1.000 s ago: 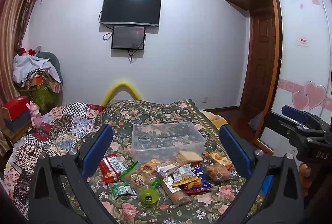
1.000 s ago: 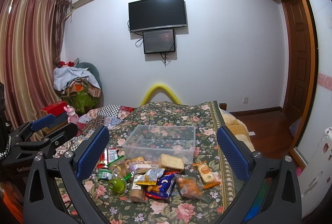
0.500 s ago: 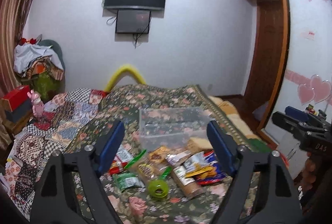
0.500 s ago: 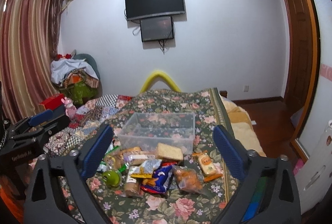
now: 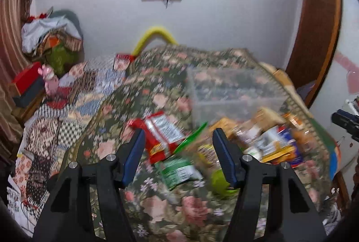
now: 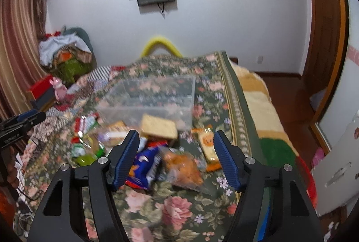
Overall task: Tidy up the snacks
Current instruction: 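Grasp the green snack packet with the left tool while the right tool grasps the orange fried-snack bag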
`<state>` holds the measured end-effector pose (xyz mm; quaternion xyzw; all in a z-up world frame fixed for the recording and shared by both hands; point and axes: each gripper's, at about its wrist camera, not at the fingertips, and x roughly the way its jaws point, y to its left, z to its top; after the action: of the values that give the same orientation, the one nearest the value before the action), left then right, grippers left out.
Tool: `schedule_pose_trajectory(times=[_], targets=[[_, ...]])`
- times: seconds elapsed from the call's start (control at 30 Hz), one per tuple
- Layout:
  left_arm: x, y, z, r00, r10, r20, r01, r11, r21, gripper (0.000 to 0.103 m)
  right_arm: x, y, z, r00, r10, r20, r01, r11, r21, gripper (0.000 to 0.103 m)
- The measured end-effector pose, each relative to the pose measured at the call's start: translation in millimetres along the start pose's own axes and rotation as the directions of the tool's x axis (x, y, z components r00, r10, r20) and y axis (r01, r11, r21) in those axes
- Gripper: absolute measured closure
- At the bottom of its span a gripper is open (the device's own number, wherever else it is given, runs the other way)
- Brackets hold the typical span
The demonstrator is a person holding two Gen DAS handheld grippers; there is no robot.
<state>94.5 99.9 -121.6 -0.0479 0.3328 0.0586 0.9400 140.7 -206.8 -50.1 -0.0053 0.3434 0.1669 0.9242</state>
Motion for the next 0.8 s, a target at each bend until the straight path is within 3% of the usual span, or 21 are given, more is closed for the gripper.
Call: schedule_pose_trajectory(times=[0.2, 0.4, 0.6, 0.8], targets=[[48, 30, -13, 0.992, 0.004, -0.123, -0.011, 0.998, -0.056, 0.041, 27, -14, -8, 0.995, -0.003, -0.104, 0.006, 1.0, 0.028, 0.043], [84, 42, -33, 0.968, -0.062, -0.244, 0.035, 0.993, -0.115, 0.041, 51, -23, -17, 0.981, 0.009, -0.193, 0.002, 0.998, 0.06, 0.043], [103, 28, -49, 0.944, -0.119, -0.309, 0.086, 0.989, -0.118, 0.041, 61, -24, -22, 0.97, 0.046, -0.239, -0.027, 0.996, 0.084, 0.043], [116, 25, -55, 0.932, -0.158, -0.327, 0.112, 0.982, -0.153, 0.04, 68, -14, -22, 0.964, 0.077, -0.254, -0.065, 0.996, 0.053, 0.043]])
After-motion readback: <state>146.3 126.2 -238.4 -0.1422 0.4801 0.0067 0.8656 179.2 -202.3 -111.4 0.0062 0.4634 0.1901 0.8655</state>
